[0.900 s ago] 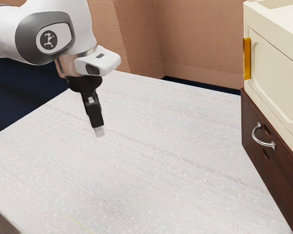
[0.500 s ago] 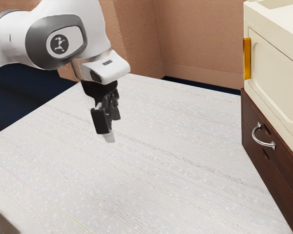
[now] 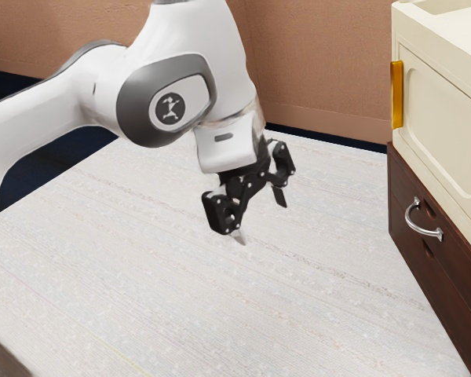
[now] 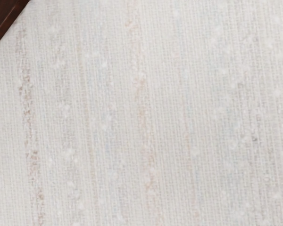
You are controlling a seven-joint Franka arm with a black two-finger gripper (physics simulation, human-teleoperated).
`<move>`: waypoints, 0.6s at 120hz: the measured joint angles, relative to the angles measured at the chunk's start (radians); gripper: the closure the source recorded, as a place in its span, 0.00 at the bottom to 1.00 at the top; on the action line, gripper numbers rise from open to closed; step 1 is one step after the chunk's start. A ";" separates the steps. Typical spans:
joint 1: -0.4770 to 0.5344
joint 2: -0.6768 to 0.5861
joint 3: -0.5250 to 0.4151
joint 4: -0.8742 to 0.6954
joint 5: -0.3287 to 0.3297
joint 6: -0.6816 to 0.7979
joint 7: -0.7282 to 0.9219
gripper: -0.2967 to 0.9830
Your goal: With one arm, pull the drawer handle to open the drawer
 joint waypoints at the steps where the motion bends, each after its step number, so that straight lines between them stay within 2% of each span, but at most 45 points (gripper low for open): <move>1: 0.000 0.000 0.000 0.000 0.000 0.006 0.008 0.25; 12: 0.001 0.016 -0.002 0.001 -0.005 0.066 0.085 0.26; 22: 0.007 0.040 -0.002 0.002 -0.039 0.125 0.154 0.28; 50: -0.013 0.095 -0.018 0.014 -0.113 0.260 0.330 0.48; 72: -0.012 0.129 -0.052 0.058 -0.154 0.313 0.443 0.56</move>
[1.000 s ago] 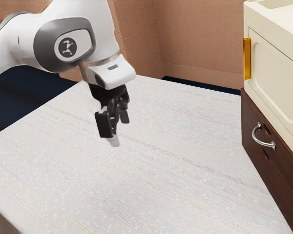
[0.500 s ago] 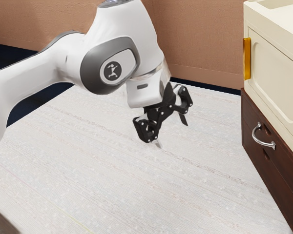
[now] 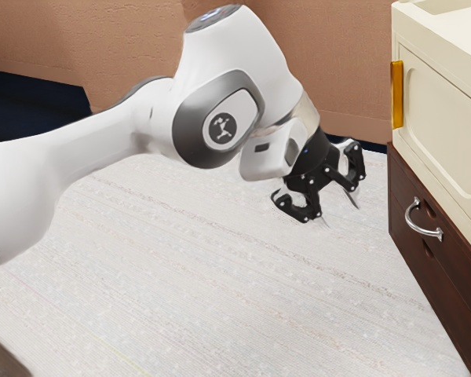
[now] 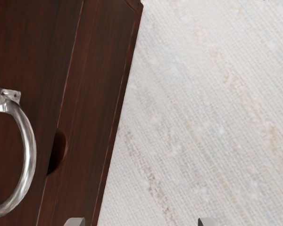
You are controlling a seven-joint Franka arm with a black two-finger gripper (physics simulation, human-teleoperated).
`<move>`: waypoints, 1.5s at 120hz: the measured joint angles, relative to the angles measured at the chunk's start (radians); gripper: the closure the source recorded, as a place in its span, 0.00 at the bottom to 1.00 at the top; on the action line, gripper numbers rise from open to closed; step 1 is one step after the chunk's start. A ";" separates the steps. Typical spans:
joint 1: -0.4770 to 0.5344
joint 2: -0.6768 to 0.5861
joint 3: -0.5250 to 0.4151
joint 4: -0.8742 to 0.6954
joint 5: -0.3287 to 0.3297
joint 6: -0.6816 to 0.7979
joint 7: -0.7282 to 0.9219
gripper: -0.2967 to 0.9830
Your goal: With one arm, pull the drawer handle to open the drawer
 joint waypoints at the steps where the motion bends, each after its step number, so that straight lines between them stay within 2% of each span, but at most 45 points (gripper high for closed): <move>1: 0.000 0.003 -0.002 0.004 -0.001 0.002 0.004 0.57; 26: -0.001 0.088 -0.025 0.084 -0.046 0.026 0.102 0.59; 61: -0.001 0.175 -0.028 0.154 -0.142 0.057 0.221 0.60; 92: 0.005 0.236 -0.050 0.199 -0.162 0.074 0.296 0.61; 114: 0.009 0.253 -0.048 0.194 -0.167 0.083 0.334 0.72; 140: 0.018 0.196 -0.040 0.118 -0.170 0.090 0.367 0.81; 180: 0.081 0.033 -0.040 -0.105 -0.179 0.133 0.410 0.85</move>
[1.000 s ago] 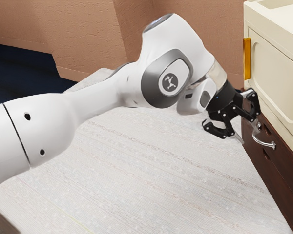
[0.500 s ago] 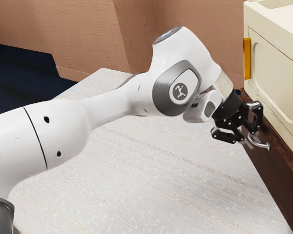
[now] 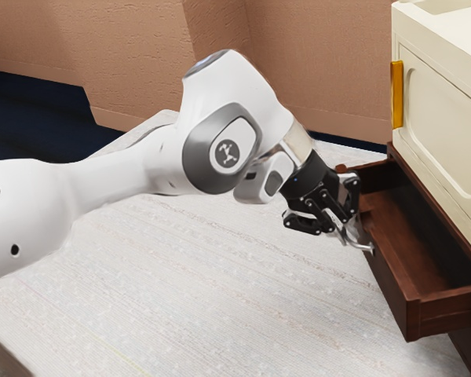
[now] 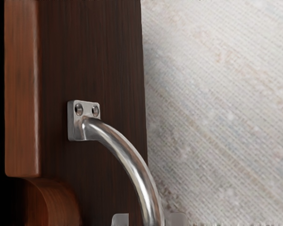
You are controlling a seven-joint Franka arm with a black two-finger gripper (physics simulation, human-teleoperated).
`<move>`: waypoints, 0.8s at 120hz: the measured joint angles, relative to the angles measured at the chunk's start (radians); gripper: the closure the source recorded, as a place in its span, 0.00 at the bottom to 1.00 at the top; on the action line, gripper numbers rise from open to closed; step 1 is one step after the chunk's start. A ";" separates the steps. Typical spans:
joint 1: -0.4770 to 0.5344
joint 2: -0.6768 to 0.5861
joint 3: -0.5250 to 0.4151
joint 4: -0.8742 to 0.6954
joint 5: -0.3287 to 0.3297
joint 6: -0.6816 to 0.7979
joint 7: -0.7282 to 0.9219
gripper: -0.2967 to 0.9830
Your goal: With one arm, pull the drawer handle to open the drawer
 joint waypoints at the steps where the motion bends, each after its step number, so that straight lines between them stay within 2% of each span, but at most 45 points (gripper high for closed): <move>1: 0.001 -0.004 0.000 -0.005 0.000 0.001 0.001 0.85; 41: 0.014 -0.162 0.018 -0.186 0.003 0.009 0.026 0.85; 96: 0.033 -0.312 0.060 -0.360 -0.003 0.013 0.056 0.85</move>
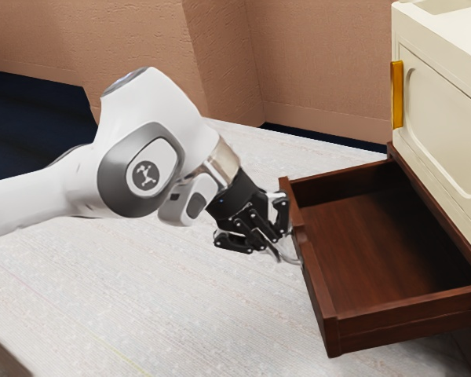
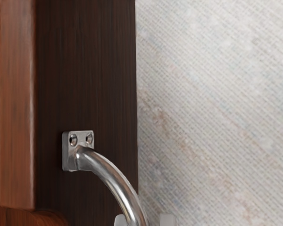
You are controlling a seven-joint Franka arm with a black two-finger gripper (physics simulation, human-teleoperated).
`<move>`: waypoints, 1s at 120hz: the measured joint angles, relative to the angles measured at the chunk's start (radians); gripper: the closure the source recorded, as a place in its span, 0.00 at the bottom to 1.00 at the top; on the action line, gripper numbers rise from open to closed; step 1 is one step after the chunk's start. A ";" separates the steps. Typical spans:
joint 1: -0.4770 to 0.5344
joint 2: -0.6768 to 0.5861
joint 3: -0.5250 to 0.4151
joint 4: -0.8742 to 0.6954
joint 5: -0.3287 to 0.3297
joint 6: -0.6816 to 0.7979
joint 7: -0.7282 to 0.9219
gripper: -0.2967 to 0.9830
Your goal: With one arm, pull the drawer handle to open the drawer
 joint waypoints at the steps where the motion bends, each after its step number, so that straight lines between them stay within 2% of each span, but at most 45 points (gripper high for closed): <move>1: -0.001 -0.002 0.000 -0.001 0.000 0.000 0.000 0.85; 32: -0.010 -0.012 0.009 -0.010 0.009 -0.007 0.002 0.83; 70: -0.014 -0.015 0.011 -0.004 0.030 -0.019 -0.006 0.69; 88: -0.032 -0.091 0.014 0.006 0.028 -0.042 -0.008 0.61; 95: -0.029 -0.107 0.027 0.056 0.031 -0.079 -0.013 0.59; 103: -0.015 -0.092 0.036 0.176 0.081 -0.155 -0.034 0.57; 120: 0.019 0.020 0.041 0.482 0.256 -0.403 -0.129 0.49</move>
